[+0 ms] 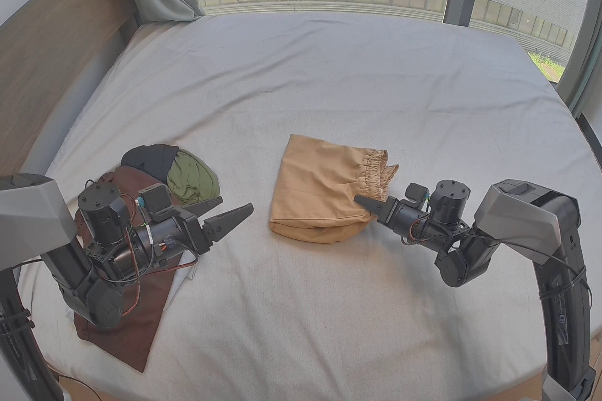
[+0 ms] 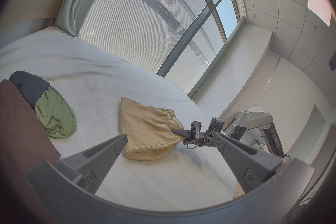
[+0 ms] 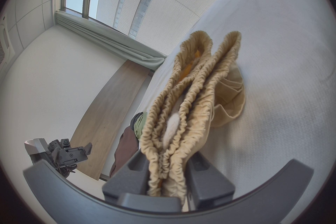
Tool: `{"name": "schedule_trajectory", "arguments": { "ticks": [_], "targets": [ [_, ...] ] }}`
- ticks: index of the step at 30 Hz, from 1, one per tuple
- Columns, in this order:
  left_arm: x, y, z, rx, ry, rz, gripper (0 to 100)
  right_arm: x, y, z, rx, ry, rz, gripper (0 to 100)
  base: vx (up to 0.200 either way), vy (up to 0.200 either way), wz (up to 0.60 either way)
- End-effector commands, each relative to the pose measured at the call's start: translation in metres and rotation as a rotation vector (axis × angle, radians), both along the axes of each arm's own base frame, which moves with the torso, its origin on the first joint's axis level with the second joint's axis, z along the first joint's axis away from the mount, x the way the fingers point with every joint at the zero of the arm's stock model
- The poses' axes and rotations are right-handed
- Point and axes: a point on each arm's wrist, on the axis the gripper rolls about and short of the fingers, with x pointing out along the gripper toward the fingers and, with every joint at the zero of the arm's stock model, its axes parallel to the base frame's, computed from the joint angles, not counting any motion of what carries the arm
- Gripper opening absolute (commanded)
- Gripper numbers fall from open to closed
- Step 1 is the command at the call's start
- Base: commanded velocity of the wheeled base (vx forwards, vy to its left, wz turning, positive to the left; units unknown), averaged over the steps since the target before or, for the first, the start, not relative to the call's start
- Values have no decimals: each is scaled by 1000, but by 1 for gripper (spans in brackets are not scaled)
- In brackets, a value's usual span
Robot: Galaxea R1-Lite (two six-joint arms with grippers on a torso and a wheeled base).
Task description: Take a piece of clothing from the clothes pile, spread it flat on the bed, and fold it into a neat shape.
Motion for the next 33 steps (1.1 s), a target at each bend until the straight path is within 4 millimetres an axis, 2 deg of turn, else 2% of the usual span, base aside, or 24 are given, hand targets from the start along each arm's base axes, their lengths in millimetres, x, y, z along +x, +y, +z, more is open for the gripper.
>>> {"name": "schedule_trajectory", "arguments": {
  "ticks": [1,4,5,9,10,15,16,20,24,27,33],
  "targets": [
    [0,0,0,-1,-2,0,100,-1,-2,-11,-8,26,-3,0,0,0,0],
    [0,0,0,-1,-2,0,100,0,-3,-10,-6,20,-6,0,0,0,0],
    [0,0,0,-1,-2,0,100,0,-4,-10,-6,19,-11,100,0,0,0],
    [0,-1,1,-1,-3,-2,100,-1,-8,-8,-7,18,-20,100,0,0,0],
    [0,-1,1,-1,-5,-2,100,-1,-17,-6,-8,22,-38,100,0,0,0],
    [0,-1,2,-2,-6,0,100,2,-41,18,-1,-20,-93,100,0,0,0],
    [0,-1,2,-2,-6,0,100,2,-41,18,-1,-20,-93,100,0,0,0],
    [1,0,3,-3,-12,1,100,-1,-60,49,9,-69,-133,100,0,0,0],
    [-1,0,8,-9,-25,0,100,-5,-59,71,19,-108,-129,100,0,0,0],
    [-1,0,9,-20,-19,0,100,-10,-51,85,25,-125,-109,100,0,0,0],
    [-1,0,10,-22,-18,1,100,-17,-22,90,26,-116,-38,100,0,0,0]
  ]
}}
